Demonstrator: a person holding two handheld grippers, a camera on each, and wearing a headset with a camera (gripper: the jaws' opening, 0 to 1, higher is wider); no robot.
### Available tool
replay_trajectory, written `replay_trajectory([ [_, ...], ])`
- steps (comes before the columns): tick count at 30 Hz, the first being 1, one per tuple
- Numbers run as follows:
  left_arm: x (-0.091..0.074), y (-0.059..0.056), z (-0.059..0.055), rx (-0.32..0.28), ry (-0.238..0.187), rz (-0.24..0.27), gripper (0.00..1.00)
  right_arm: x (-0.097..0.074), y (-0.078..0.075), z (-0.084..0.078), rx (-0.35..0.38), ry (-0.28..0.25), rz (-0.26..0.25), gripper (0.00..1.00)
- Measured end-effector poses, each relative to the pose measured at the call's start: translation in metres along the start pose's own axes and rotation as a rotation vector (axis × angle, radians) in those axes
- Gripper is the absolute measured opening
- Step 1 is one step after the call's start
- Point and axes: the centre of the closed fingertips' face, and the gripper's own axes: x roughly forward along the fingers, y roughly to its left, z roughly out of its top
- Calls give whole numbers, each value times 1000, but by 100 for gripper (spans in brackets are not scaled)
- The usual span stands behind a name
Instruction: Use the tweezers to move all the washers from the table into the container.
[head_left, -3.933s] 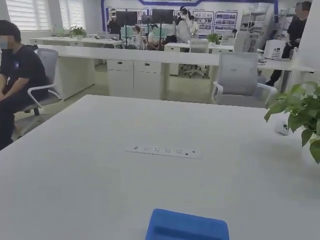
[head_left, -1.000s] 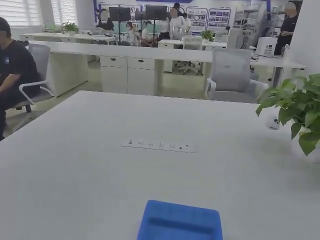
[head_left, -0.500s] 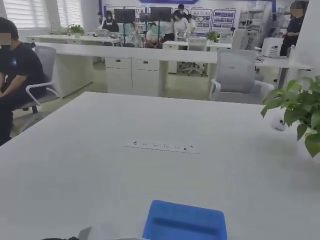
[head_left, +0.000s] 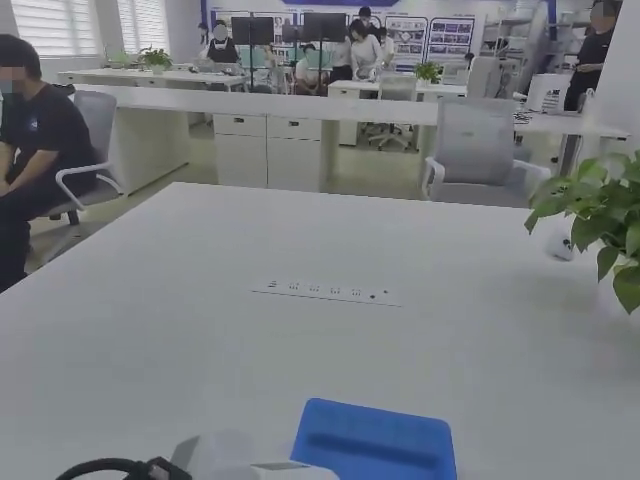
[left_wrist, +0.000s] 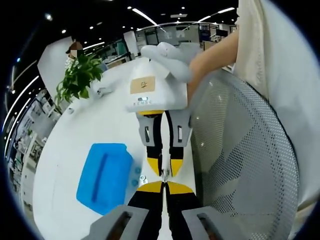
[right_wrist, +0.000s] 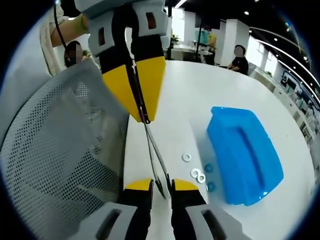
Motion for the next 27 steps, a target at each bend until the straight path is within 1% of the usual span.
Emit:
replay_trajectory([
  [2, 0, -1, 0, -3, -5, -3, 0, 0, -1, 0, 1, -1, -2, 8],
  [4, -1, 1, -1, -4, -6, 0, 0, 1, -2, 2, 22, -7, 4, 8],
  [7, -6, 2, -2, -9, -9, 6, 0, 3, -3, 7, 18, -19, 4, 8],
  [10, -12, 6, -3, -3, -3, 18, 0, 6, -6, 16, 6, -32, 1, 8],
  [13, -18, 10, -6, 1, 12, 33, 0, 11, -11, 26, -3, -48, -1, 8],
  [18, -23, 15, -9, 1, 26, 48, 0, 20, -14, 38, -26, -67, 0, 8],
  [20, -24, 18, -10, 4, 34, 59, 0, 23, -17, 41, -30, -77, -10, 8],
  [23, -25, 21, -10, -1, 35, 65, 0, 26, -21, 46, -26, -92, -16, 8],
  [27, -24, 27, -13, 1, 51, 65, 0, 30, -26, 47, -9, -104, -26, 8],
])
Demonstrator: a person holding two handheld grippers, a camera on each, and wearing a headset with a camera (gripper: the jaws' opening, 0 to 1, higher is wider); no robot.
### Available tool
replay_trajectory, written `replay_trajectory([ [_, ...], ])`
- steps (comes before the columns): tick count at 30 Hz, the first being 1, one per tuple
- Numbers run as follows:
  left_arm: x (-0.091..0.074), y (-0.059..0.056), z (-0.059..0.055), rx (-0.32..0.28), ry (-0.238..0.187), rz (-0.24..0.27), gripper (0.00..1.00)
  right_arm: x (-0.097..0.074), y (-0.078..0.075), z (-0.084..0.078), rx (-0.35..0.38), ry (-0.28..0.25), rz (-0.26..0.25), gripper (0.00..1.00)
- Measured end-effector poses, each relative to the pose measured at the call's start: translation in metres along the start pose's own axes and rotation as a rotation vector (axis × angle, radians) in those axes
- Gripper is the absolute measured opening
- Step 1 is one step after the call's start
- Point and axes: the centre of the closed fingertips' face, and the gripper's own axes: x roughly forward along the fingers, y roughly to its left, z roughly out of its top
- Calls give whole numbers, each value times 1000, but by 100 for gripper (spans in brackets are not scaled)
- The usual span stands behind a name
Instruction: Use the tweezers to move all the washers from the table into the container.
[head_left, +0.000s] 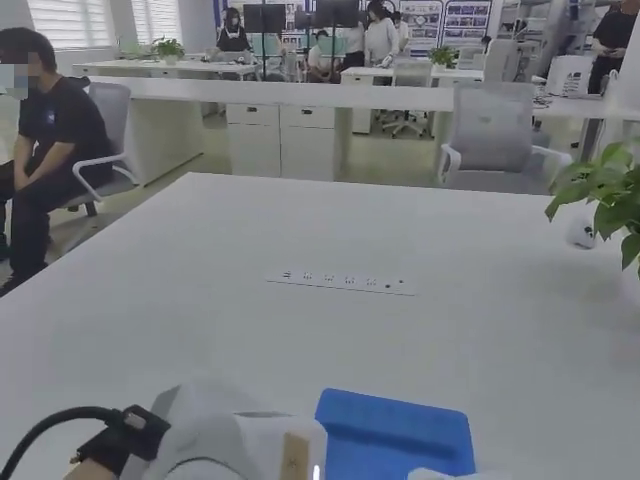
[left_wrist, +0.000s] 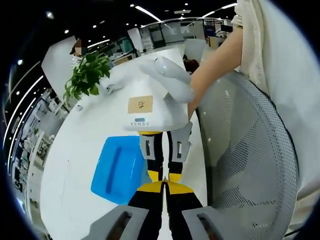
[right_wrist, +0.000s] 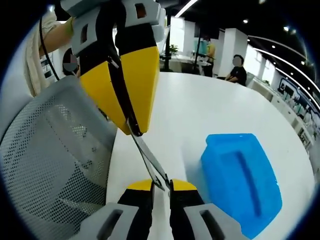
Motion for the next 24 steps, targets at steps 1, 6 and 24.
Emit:
replay_trajectory([
  [1, 0, 1, 0, 0, 3, -1, 0, 0, -1, 0, 10, -4, -3, 8],
  [6, 1, 7, -2, 11, 15, -11, 0, -1, -5, -1, 47, -16, -20, 8],
  [24, 8, 12, 3, 48, 43, -93, 0, -5, -8, -9, 120, -36, -16, 7],
])
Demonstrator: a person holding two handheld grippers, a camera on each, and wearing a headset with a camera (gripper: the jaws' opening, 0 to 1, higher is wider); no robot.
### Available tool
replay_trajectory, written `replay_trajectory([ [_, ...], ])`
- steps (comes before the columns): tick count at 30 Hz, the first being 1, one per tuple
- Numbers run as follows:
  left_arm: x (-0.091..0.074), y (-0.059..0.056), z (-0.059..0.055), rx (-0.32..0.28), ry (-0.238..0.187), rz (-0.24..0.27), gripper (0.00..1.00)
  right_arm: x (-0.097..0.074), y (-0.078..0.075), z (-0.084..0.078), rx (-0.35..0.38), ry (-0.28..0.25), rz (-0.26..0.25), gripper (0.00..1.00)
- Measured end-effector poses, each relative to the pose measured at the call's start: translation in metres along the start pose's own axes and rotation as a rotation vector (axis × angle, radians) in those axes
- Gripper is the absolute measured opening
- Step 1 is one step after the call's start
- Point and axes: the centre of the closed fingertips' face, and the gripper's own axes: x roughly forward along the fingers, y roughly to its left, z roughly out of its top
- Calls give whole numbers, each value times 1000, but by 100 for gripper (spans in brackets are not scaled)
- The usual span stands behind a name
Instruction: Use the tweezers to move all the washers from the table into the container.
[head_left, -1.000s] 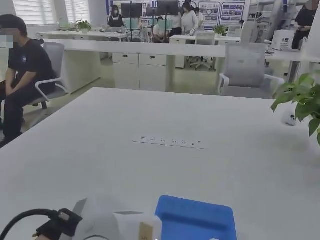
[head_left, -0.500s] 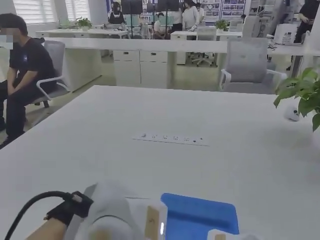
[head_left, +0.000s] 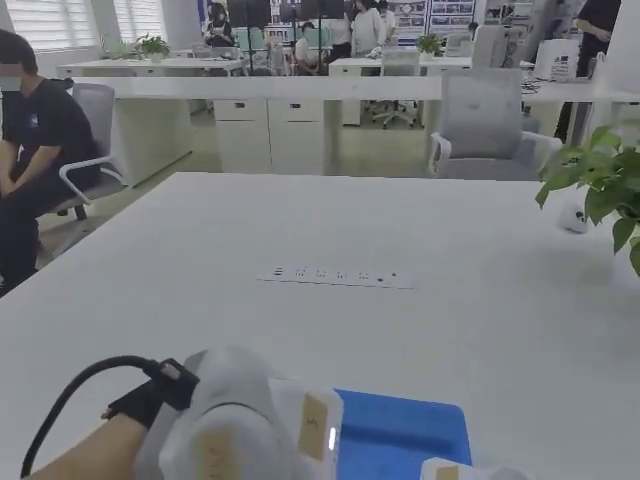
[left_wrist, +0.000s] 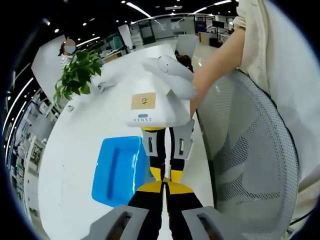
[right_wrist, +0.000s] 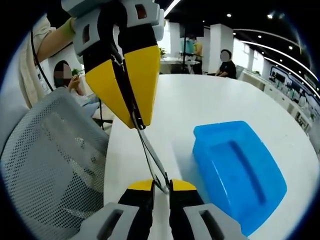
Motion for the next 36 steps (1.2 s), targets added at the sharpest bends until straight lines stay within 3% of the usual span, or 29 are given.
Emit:
replay_trajectory([
  [11, 0, 3, 1, -9, 23, -28, 0, 2, 3, 2, -10, -1, 17, 7],
  [14, 0, 1, 1, -32, 31, -47, 0, 2, 5, 2, 9, -7, 25, 7],
  [21, 0, -3, -2, -18, 48, -57, 0, 3, 10, -1, 2, 0, 35, 6],
  [27, 1, -3, -1, -23, 40, -59, 0, 2, 9, -2, 3, 2, 32, 8],
  [32, 2, -2, 1, -27, 37, -63, 0, -9, 10, 13, -26, -32, 23, 17],
  [36, 2, -2, 2, -36, 29, -67, 0, -16, 7, 30, -13, -74, 16, 16],
])
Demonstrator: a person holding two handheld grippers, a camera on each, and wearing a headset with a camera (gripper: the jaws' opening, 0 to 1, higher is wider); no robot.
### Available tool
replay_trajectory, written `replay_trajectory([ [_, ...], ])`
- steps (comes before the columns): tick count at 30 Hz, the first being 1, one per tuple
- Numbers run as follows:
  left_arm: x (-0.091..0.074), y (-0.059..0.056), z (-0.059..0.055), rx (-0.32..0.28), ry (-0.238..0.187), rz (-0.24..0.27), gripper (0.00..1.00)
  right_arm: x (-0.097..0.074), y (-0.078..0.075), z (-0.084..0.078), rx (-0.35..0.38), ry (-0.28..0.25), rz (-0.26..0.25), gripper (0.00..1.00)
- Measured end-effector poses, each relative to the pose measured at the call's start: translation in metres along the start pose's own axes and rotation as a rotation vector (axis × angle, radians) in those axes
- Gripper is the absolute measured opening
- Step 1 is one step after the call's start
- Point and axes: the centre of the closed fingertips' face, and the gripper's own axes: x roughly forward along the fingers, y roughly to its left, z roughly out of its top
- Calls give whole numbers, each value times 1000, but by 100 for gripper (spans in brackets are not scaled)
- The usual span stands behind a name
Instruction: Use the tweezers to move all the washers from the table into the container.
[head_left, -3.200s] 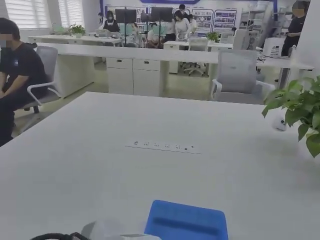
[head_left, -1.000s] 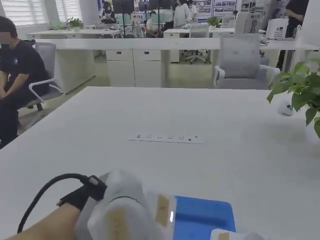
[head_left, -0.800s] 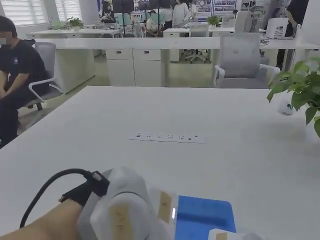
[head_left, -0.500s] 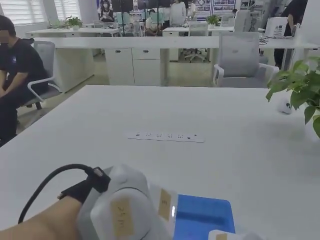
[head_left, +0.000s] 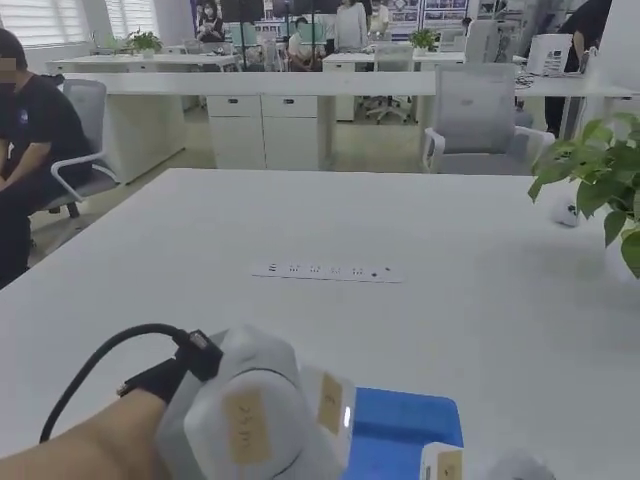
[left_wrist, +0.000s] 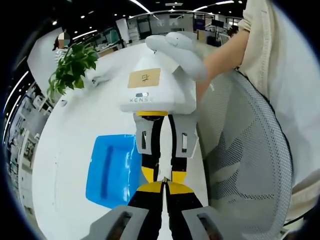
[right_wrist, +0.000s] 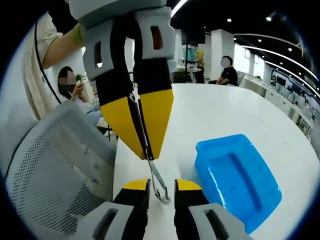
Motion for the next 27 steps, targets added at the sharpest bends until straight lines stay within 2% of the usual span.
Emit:
replay_trajectory([
  [3, 2, 2, 0, -15, -8, 6, 0, 2, 0, 4, -4, 1, 7, 15],
  [4, 2, 2, 0, -19, -8, 6, 0, 4, 0, 5, -8, 2, 11, 12],
  [5, 3, 3, 0, -29, -12, 11, 0, 5, 1, 4, -13, 9, 21, 7],
  [6, 3, 4, -1, -33, -12, 14, 0, 6, 7, 3, -7, 21, 60, 4],
  [7, 3, 2, -1, -43, -11, 7, 0, 7, 3, 3, -8, 18, 32, 5],
  [8, 3, 5, -1, -59, -25, 22, 0, 7, 4, 3, -8, 24, 38, 4],
  [9, 3, 5, -1, -100, -37, 28, 0, 7, 3, 2, -7, 25, 33, 4],
  [11, 3, 5, -2, -106, -58, 26, 0, 7, 3, 2, 19, 21, 40, 4],
  [12, 3, 6, -3, -133, -73, 46, 0, 7, 2, 1, 24, 19, 38, 4],
  [15, 0, 6, -5, -218, -134, 73, 6, 5, 1, 0, 46, 15, 30, 4],
  [18, -7, 7, -7, -339, -238, 141, 12, 4, 0, -1, 62, 10, 25, 4],
  [20, -10, 6, -11, -420, -298, 188, 20, 4, 0, -1, 74, 6, 24, 4],
  [22, -12, 2, -14, -456, -332, 227, 27, 4, -1, -1, 85, 4, 20, 4],
  [27, -19, -5, -21, -552, -420, 338, 33, 4, 0, -1, 83, 12, 9, 4],
])
